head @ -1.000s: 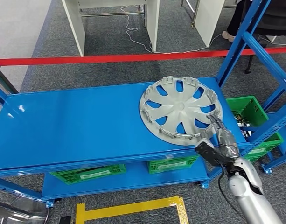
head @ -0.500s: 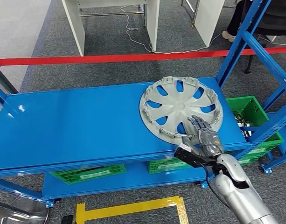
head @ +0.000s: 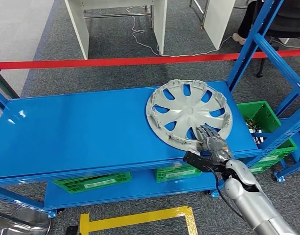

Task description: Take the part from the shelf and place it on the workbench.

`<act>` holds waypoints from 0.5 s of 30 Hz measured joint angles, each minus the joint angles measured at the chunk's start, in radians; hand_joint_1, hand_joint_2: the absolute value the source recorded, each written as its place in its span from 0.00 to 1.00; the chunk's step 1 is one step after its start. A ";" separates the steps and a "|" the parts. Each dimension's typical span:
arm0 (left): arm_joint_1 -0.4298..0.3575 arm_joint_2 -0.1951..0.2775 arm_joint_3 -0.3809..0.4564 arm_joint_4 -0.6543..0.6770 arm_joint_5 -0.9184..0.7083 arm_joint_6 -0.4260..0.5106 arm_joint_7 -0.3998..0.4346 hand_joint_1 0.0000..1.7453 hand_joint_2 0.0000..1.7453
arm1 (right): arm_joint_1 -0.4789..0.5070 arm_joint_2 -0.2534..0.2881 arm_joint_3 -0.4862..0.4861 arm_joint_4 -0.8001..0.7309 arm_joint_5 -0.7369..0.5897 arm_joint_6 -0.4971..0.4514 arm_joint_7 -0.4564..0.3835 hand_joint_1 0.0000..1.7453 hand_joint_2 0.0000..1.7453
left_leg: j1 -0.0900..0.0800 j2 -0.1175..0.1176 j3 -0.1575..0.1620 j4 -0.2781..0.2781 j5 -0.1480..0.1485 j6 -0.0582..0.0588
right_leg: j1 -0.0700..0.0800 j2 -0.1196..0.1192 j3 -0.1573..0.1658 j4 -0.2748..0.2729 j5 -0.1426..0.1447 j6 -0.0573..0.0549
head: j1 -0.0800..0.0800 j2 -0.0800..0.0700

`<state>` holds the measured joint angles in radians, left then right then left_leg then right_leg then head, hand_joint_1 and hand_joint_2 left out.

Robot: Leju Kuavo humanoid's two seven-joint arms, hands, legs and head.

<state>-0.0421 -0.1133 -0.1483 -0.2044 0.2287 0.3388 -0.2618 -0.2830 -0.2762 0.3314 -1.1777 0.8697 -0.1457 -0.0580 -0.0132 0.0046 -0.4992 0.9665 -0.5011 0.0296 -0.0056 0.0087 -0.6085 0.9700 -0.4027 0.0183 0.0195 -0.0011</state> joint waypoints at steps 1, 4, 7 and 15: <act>0.000 0.000 -0.001 0.000 -0.001 0.000 0.001 0.00 0.00 | -0.006 0.000 0.002 0.008 0.000 0.002 0.001 0.00 1.00 | 0.000 0.000 0.000 0.000 0.000 0.000 | 0.000 0.000 0.001 0.000 0.000 0.000 | 0.000 0.000; 0.000 0.000 -0.005 0.000 -0.003 0.000 0.003 0.00 0.00 | -0.020 0.000 0.005 0.030 0.000 0.010 0.003 0.00 1.00 | 0.000 0.000 0.002 0.000 0.000 0.000 | 0.000 0.000 0.002 0.000 0.000 0.000 | 0.000 0.000; 0.000 0.000 -0.009 0.001 -0.008 0.000 0.006 0.00 0.00 | -0.031 0.000 0.008 0.048 -0.001 0.017 0.003 0.00 1.00 | 0.000 0.000 0.002 0.000 0.000 0.000 | 0.000 0.000 0.002 0.000 0.001 0.000 | 0.000 0.000; -0.001 -0.002 -0.012 0.001 -0.009 0.000 0.009 0.00 0.00 | -0.076 -0.001 0.022 0.098 -0.006 0.051 -0.005 0.00 1.00 | 0.000 0.002 0.005 0.000 0.000 0.000 | 0.000 0.002 0.005 0.000 0.002 0.001 | 0.000 0.000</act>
<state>-0.0433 -0.1148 -0.1602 -0.2037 0.2201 0.3388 -0.2527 -0.3591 -0.2770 0.3533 -1.0801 0.8640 -0.0946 -0.0629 -0.0135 0.0068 -0.4938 0.9667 -0.5006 0.0294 -0.0056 0.0109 -0.6036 0.9695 -0.4005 0.0191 0.0195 -0.0011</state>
